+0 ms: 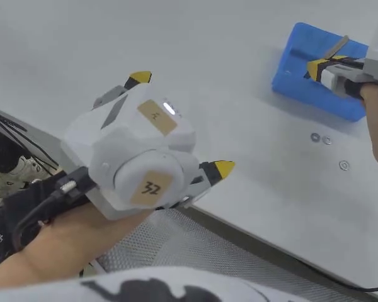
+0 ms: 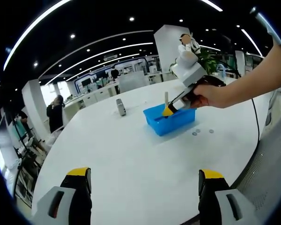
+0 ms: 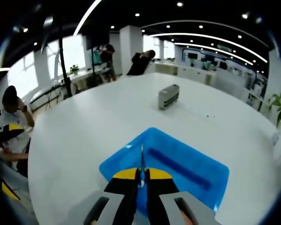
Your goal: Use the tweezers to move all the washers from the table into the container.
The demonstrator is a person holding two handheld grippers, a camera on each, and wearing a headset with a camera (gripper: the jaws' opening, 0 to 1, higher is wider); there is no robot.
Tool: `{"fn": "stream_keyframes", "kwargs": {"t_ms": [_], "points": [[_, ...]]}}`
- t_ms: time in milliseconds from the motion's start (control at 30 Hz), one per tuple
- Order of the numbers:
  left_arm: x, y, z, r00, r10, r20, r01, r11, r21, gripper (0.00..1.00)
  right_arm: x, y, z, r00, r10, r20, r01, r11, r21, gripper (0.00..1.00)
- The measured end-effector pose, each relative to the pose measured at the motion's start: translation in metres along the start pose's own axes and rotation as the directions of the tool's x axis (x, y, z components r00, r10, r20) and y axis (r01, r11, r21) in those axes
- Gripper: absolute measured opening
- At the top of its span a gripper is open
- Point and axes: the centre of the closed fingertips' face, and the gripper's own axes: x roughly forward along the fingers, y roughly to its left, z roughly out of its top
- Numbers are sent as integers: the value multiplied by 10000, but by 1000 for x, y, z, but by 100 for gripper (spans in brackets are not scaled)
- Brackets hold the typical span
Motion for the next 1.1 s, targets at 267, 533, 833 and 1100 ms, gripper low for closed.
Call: {"fn": "stream_keyframes", "kwargs": {"t_ms": [267,533,833,1100], "points": [[0,0,0,10000,37,9,-37,10000,22,97,-6,0,9,9985,-309,454,338,9974,-630,3],[-1,2,0,10000,91,4,-91,10000,41,97,-21,4,26,9969,-272,735,320,9974,-652,3],[-1,2,1,9999,105,58,-105,9999,11,98,-57,13,31,9935,-46,1138,95,9991,-424,3],[0,2,1,9999,120,57,-120,9999,31,98,-80,21,23,9906,117,1361,-120,9999,16,4]]}}
